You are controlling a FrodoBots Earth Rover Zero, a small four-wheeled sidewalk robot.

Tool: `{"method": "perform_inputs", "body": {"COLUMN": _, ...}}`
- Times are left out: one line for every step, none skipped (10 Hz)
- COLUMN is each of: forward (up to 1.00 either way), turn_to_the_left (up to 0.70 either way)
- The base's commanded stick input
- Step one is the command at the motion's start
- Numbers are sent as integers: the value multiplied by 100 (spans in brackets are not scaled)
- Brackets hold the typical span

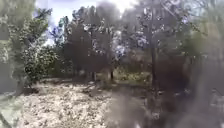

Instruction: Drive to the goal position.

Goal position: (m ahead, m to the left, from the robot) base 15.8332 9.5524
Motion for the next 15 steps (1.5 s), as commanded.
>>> {"method": "perform_inputs", "body": {"forward": 70, "turn_to_the_left": 35}}
{"method": "perform_inputs", "body": {"forward": 70, "turn_to_the_left": 35}}
{"method": "perform_inputs", "body": {"forward": 70, "turn_to_the_left": 0}}
{"method": "perform_inputs", "body": {"forward": 70, "turn_to_the_left": 0}}
{"method": "perform_inputs", "body": {"forward": 70, "turn_to_the_left": 4}}
{"method": "perform_inputs", "body": {"forward": 70, "turn_to_the_left": 9}}
{"method": "perform_inputs", "body": {"forward": 70, "turn_to_the_left": 35}}
{"method": "perform_inputs", "body": {"forward": 70, "turn_to_the_left": 35}}
{"method": "perform_inputs", "body": {"forward": 70, "turn_to_the_left": 35}}
{"method": "perform_inputs", "body": {"forward": 70, "turn_to_the_left": 35}}
{"method": "perform_inputs", "body": {"forward": 70, "turn_to_the_left": 35}}
{"method": "perform_inputs", "body": {"forward": 70, "turn_to_the_left": 12}}
{"method": "perform_inputs", "body": {"forward": 70, "turn_to_the_left": 0}}
{"method": "perform_inputs", "body": {"forward": 70, "turn_to_the_left": 0}}
{"method": "perform_inputs", "body": {"forward": 70, "turn_to_the_left": 0}}
